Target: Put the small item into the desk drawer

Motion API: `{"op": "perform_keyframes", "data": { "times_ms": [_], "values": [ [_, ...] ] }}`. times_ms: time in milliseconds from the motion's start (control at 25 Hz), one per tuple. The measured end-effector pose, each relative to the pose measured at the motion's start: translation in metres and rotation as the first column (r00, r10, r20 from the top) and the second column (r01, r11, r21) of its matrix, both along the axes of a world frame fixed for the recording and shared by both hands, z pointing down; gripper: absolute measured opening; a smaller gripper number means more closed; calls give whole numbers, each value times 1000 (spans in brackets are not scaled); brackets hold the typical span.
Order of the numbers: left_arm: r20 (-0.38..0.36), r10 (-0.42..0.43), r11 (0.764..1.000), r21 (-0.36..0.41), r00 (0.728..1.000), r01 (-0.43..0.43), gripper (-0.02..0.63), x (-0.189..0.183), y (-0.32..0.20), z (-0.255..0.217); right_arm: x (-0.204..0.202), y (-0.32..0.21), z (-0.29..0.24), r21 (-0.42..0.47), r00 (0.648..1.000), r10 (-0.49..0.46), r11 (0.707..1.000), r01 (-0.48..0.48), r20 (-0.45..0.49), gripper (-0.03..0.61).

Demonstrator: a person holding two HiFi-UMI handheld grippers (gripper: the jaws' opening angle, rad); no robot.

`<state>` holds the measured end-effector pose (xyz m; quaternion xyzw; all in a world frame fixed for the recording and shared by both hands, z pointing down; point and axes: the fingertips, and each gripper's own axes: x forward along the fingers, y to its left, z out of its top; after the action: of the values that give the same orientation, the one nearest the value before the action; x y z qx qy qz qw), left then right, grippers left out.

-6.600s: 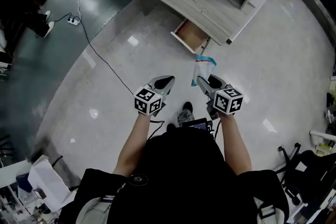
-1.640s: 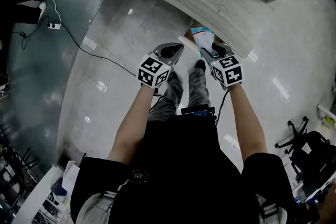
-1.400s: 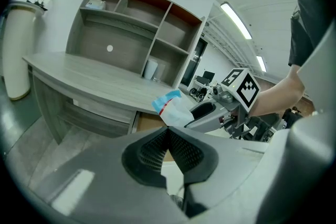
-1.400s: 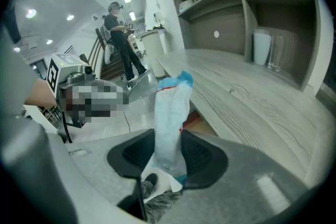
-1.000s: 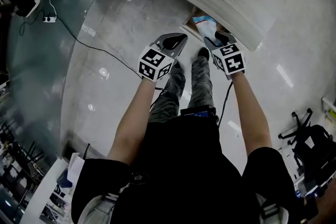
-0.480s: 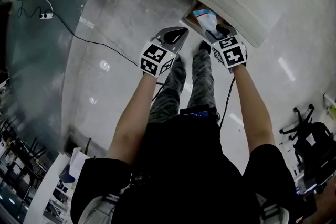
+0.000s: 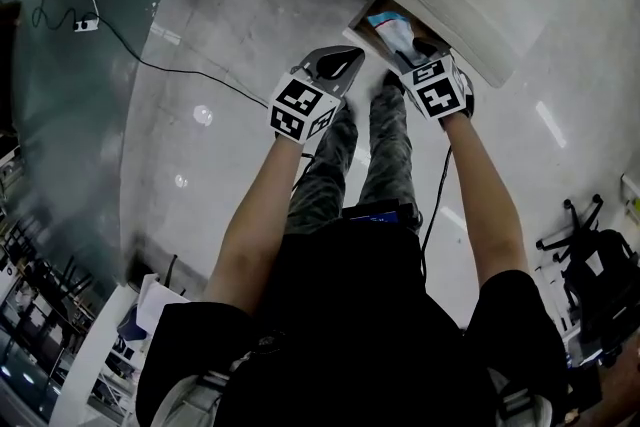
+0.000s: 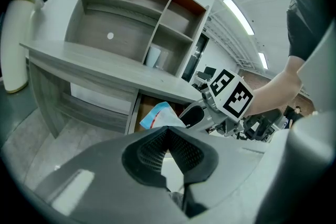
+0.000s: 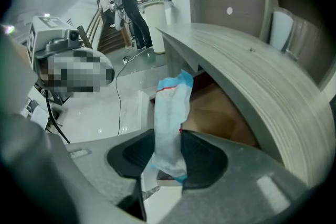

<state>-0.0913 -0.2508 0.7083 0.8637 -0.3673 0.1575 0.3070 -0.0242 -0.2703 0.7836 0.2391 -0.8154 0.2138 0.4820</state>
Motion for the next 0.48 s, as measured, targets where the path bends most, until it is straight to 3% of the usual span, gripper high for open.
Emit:
{"op": "perform_keyframes", "data": {
  "times_ms": [480],
  "values": [
    [10,15,1000,-27,1000,-14,0,2,4,14,-2,-2,26,-25,991,-89,996,87,-99,161]
  ]
}}
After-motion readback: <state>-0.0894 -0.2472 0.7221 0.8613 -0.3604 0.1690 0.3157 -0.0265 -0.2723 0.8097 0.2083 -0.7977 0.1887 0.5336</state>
